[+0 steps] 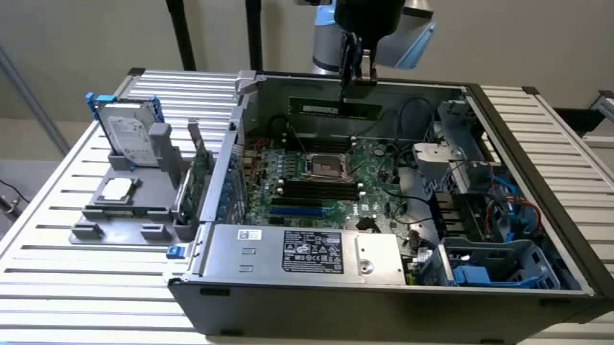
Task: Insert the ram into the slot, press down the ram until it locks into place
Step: 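Insert the ram into the slot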
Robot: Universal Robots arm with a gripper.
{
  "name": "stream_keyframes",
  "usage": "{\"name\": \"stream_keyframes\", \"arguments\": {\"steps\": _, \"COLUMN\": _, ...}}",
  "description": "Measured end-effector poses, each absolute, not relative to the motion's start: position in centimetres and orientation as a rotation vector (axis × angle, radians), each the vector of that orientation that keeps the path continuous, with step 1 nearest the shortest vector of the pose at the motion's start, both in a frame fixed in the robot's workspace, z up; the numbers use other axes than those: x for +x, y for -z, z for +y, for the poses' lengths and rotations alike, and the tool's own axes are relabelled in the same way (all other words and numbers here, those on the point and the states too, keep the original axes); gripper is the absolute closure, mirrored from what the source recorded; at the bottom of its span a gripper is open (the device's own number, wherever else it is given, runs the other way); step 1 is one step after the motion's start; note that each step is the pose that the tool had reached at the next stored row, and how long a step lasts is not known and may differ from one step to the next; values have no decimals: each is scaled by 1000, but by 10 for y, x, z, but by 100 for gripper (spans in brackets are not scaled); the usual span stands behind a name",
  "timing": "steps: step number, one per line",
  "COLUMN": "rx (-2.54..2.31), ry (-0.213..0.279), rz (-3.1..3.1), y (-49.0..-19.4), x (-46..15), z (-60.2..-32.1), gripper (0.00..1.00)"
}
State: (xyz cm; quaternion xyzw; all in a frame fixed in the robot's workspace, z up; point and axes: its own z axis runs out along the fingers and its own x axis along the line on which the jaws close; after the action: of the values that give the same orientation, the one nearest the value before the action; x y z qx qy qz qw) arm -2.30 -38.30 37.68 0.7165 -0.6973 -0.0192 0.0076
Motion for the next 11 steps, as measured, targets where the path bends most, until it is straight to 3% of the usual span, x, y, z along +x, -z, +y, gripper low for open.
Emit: {"name": "stream_keyframes", "arguments": {"steps": 11, "rx": 2240, "ry": 60, "rz": -2180, "y": -377, "x": -23, "z": -383, "gripper": 86}}
